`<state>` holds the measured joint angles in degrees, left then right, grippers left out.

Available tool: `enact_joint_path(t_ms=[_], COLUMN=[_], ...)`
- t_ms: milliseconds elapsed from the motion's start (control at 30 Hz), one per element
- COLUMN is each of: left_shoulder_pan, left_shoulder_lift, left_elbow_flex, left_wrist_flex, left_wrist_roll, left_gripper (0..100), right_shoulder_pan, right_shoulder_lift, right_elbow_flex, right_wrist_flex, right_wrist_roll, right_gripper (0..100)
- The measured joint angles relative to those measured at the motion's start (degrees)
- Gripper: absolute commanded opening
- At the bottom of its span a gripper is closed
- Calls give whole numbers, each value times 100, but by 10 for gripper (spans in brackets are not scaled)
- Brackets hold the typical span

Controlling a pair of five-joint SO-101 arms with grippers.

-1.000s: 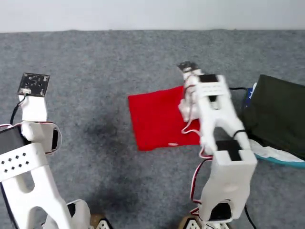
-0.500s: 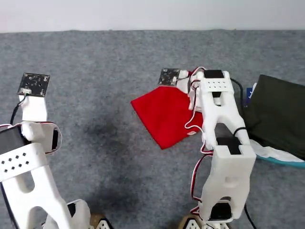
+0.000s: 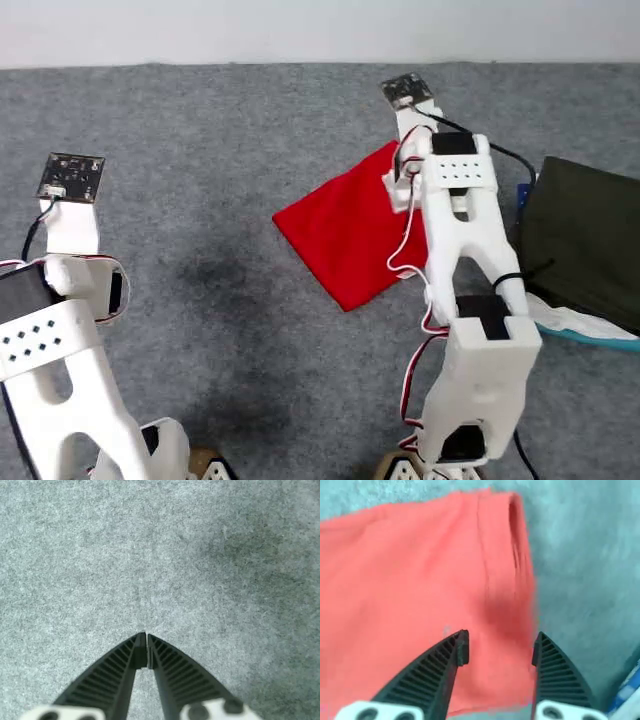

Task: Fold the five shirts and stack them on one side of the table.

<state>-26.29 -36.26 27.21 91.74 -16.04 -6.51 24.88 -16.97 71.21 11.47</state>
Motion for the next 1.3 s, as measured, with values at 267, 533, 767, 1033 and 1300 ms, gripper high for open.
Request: enact_joint_path(t_ms=[267,533,767,1033,1300], left_shoulder_pan=[0,0,0,0,0], left_shoulder_lift=[0,0,0,0,0], left_elbow_flex=[0,0,26,26,26], left_wrist_flex=[0,0,0,0,0], left_wrist_roll=[0,-18,-18,-18,-18], left_gripper=[15,15,15,15,15], right_shoulder_pan=[-642,-818,-835,-765,-563], right_shoulder_lift=[-18,387,1301,1644,1785], right_elbow_flex=[0,0,-9,-334,-967], right_wrist_flex=[1029,967,-26,-299,519], right_wrist_roll=[-3033,-4835,-5275,-5336,-4545], right_gripper=[340,467,351,35,9])
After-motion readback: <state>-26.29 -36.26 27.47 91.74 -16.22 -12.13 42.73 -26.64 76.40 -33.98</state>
